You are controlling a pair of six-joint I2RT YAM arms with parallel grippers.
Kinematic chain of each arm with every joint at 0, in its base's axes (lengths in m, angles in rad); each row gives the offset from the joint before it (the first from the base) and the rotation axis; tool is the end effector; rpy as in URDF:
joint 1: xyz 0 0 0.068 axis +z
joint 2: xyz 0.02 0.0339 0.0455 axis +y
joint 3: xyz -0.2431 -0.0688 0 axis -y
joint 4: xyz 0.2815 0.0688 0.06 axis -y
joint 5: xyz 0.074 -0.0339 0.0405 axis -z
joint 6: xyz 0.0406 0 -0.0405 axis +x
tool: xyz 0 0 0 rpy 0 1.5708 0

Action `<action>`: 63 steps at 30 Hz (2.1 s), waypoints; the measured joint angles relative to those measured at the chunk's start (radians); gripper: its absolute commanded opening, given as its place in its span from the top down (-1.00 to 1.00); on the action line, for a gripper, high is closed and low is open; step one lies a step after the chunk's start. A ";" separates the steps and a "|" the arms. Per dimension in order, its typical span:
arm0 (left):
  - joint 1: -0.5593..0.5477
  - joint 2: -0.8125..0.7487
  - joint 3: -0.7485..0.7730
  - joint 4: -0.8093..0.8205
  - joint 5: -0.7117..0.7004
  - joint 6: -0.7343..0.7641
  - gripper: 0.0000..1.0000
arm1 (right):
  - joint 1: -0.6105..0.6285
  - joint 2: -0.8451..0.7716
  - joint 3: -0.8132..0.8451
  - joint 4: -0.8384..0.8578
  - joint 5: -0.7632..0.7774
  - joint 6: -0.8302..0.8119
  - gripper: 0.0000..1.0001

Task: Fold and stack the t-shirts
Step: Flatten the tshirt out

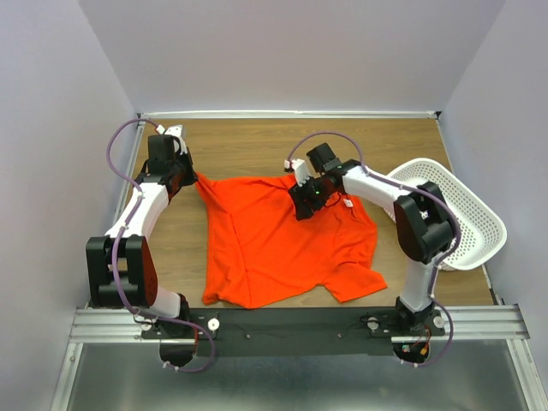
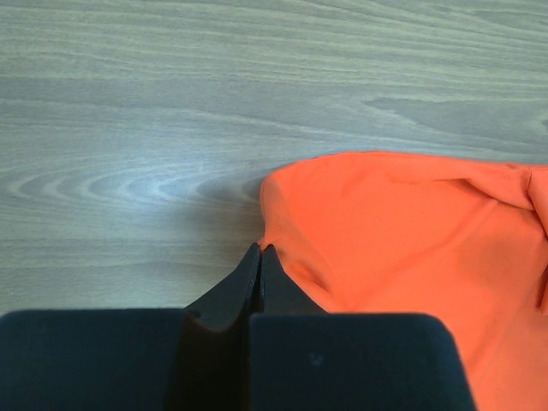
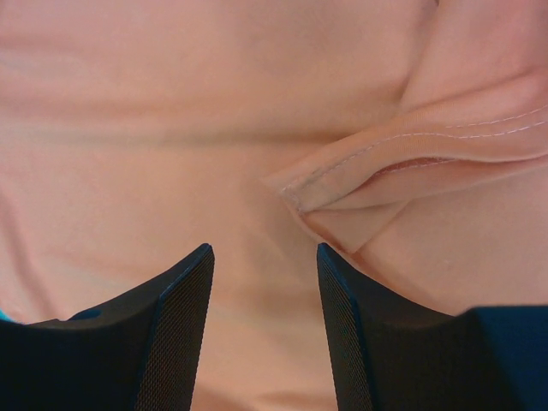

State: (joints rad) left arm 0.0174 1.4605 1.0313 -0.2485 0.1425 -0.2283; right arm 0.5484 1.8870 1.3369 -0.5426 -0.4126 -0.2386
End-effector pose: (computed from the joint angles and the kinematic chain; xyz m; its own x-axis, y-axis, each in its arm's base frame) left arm 0.3632 0.0006 0.2209 -0.6318 -0.2351 -0.7386 -0.0509 0.9634 -0.2630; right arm 0.3483 0.2319 0.1498 -0.5861 -0.6118 -0.5312 -0.7961 0.5567 0.2372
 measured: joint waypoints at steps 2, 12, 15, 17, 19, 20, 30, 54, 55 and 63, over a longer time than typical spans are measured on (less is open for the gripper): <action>0.000 0.000 0.000 0.000 0.000 0.000 1.00 | 0.000 0.032 0.008 0.001 0.007 0.011 -0.15; -0.001 0.000 0.000 0.000 0.000 0.000 1.00 | 0.000 0.104 0.054 0.001 0.029 0.053 -0.13; -0.002 0.000 0.000 0.000 0.000 0.000 1.00 | 0.000 0.121 0.077 0.001 0.027 0.061 -0.12; -0.003 0.000 0.000 0.000 0.000 0.000 1.00 | 0.000 0.129 0.087 0.002 0.026 0.066 -0.11; -0.004 0.000 0.000 0.000 0.000 0.000 1.00 | 0.000 0.136 0.093 0.002 0.024 0.069 -0.11; -0.005 0.000 0.000 0.000 0.000 0.000 1.00 | 0.000 0.139 0.095 0.002 0.023 0.071 -0.11; -0.005 0.000 0.000 0.000 0.000 0.000 1.00 | 0.000 0.143 0.112 0.002 0.004 0.075 -0.04; -0.005 0.000 0.000 0.000 0.000 0.001 1.00 | 0.000 0.173 0.208 0.003 -0.121 0.080 0.03; -0.005 0.000 0.000 0.000 0.000 0.000 1.00 | 0.000 0.173 0.209 0.003 -0.134 0.080 0.03; -0.006 0.000 0.000 0.000 0.000 0.001 1.00 | 0.000 0.173 0.209 0.003 -0.192 0.079 0.02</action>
State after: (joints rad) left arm 0.0109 1.4605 1.0313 -0.2485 0.1425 -0.2276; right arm 0.5488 2.0598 1.5455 -0.5400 -0.6044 -0.1593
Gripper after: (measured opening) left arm 0.009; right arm 0.488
